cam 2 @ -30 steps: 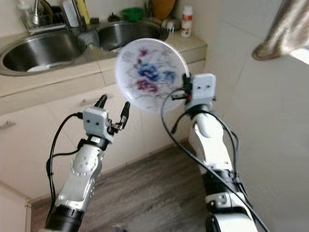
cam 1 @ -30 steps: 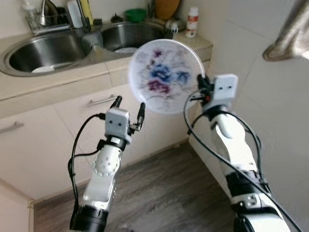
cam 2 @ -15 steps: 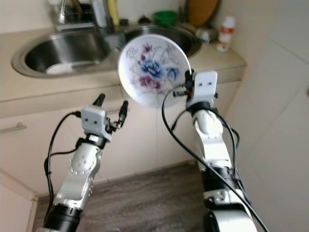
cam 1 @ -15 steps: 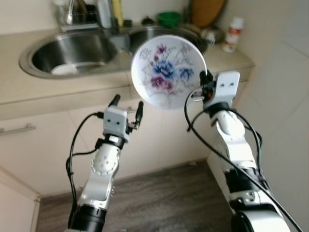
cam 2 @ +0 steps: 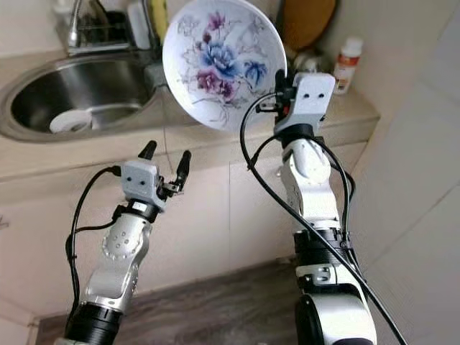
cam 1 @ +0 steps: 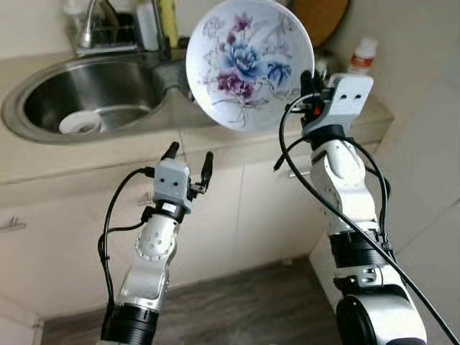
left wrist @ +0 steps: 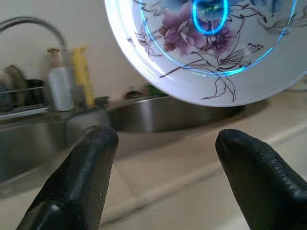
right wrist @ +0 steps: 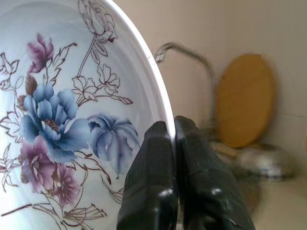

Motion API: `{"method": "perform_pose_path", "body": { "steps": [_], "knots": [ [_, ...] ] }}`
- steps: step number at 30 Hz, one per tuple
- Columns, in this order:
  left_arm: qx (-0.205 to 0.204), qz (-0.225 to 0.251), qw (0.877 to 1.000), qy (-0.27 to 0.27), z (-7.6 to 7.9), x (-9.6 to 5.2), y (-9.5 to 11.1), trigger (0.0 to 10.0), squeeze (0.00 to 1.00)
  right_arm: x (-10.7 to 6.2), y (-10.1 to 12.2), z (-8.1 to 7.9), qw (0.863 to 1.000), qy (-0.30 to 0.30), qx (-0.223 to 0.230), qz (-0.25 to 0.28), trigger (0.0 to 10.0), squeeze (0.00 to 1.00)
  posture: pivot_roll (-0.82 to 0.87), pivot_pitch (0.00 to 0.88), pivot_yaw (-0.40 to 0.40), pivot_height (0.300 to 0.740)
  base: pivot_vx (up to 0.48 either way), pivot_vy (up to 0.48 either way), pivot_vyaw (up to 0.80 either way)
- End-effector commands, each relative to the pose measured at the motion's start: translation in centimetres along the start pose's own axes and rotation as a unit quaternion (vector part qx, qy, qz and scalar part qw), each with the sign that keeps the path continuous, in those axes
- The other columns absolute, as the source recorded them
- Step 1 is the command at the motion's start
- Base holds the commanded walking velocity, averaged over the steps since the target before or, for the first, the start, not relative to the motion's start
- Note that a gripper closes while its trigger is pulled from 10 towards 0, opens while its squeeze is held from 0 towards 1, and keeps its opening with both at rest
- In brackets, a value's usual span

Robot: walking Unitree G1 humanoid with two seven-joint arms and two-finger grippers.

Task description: Kitchen organization

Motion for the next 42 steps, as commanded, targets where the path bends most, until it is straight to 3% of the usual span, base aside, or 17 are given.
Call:
{"method": "perform_pose_path", "body": {
  "steps": [1,5,8,13,32,42],
  "knots": [
    [0.001,0.006,1.0,0.003,-0.1,0.1,0.4,10.0,0.0,0.5,1.5,-1.2,0.999,0.021,-0.005,0.028,10.0,0.0,-0.02,0.0,-0.025,0.74,0.334,0.0,0.0],
    [0.003,0.011,1.0,0.005,-0.2,0.1,0.5,10.0,0.0,0.6,1.5,-1.3,0.999,0.023,-0.01,0.026,10.0,0.0,-0.02,0.0,-0.025,0.74,0.332,0.0,0.24],
    [0.001,0.02,1.0,0.01,-0.4,0.2,0.8,10.0,0.0,0.5,1.3,-1.7,0.998,0.032,-0.039,0.024,10.0,0.0,-0.02,0.0,-0.025,0.74,0.295,0.0,0.8],
    [0.002,0.022,1.0,0.01,-0.4,0.2,0.9,10.0,0.0,0.4,1.1,-1.5,0.999,0.025,-0.024,0.023,10.0,0.0,-0.02,0.0,-0.026,0.74,0.1,0.0,0.8],
    [0.0,0.035,0.999,0.015,-0.6,0.2,1.4,10.0,0.0,0.6,1.3,0.2,0.999,-0.011,-0.028,0.027,10.0,0.0,-0.02,0.0,-0.022,0.74,0.0,0.0,0.0],
    [0.0,0.037,0.999,0.015,-0.5,0.2,1.4,10.0,0.0,0.5,1.0,0.7,0.999,-0.021,-0.035,0.023,10.0,0.0,-0.02,0.0,-0.021,0.74,0.315,0.0,0.0]
  ]
}}
Point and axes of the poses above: a point about 5 cm out from each wrist's last joint towards the gripper, its own x axis pointing out of the wrist towards the gripper, its own y axis along the axis of the wrist's last joint, z = x × y, the point moved 6 cm from there along x, pointing out of the wrist towards the gripper, and after that the axes turned 7 degrees about x, right-handed, at the moved point
